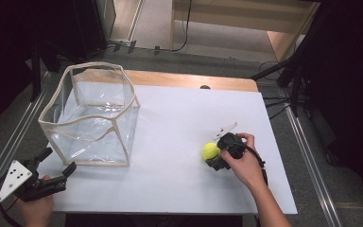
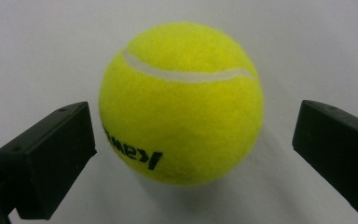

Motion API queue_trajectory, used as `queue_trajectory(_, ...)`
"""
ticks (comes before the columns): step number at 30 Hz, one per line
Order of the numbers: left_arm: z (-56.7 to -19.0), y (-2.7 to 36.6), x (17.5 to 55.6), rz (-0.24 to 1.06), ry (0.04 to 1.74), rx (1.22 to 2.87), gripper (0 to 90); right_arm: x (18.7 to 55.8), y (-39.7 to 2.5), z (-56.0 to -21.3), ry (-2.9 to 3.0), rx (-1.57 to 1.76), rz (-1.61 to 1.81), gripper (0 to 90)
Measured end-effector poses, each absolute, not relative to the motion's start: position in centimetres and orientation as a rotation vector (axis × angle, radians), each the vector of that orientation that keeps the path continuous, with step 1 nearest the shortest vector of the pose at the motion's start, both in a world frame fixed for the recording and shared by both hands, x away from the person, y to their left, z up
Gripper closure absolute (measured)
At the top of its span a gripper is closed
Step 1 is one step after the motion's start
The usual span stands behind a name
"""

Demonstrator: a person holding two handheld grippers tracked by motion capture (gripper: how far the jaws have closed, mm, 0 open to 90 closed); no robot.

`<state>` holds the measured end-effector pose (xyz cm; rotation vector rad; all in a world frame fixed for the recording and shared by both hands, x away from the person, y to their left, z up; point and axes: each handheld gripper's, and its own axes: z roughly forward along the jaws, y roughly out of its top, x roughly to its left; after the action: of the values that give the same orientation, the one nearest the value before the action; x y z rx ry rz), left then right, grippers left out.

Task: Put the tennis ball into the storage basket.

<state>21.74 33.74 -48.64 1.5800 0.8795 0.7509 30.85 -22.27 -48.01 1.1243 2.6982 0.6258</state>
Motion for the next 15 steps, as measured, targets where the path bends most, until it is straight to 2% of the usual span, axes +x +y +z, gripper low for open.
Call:
queue_trajectory(13, -48.64, 33.73, 21.75, 0.751, 0.878, 1.581, 6.5, 31.67, -21.77, -48.16, 2.744, 1.120, 0.607, 0.0)
queue_trajectory(15, -48.65, 33.73, 21.76, 0.750, 0.877, 1.579, 6.5, 31.82, -21.69, -48.15, 2.751, 1.119, 0.603, 3.3)
